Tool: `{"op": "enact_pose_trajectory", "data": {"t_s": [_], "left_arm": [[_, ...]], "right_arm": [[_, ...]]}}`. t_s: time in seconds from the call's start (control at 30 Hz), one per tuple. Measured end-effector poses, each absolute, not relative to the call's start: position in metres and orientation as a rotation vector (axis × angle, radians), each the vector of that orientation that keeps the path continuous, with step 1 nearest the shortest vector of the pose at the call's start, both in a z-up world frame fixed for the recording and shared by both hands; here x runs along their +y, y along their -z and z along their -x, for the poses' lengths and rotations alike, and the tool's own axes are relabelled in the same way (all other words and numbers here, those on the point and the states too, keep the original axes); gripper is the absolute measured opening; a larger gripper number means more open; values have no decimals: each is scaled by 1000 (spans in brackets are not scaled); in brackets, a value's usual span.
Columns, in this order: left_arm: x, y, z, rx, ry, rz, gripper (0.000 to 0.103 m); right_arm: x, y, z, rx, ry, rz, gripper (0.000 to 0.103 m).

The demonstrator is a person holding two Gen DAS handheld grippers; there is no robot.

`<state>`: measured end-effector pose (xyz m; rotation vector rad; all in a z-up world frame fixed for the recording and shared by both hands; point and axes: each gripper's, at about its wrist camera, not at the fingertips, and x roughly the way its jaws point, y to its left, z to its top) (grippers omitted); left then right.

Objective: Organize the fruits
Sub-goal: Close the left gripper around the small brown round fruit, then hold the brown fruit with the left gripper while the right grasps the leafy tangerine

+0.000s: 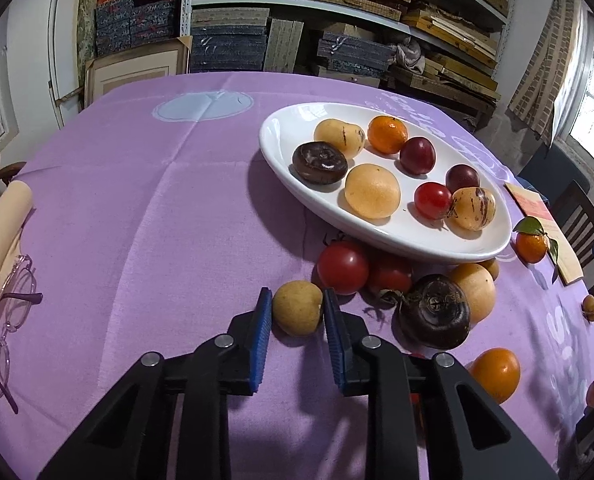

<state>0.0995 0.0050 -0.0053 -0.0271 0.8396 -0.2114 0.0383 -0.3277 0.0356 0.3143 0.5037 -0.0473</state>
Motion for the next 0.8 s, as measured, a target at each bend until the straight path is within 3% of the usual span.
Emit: {"op": "enact_pose_trajectory", "data": {"t_s": [0.33,0.8], "left_arm": [[27,-17,-47,728,133,56,26],[32,-7,-40,774,152,89,26]], "right_arm": [[-311,-23,-55,652,-47,-176,99],[-320,-4,-74,707,-132,151,99]]}}
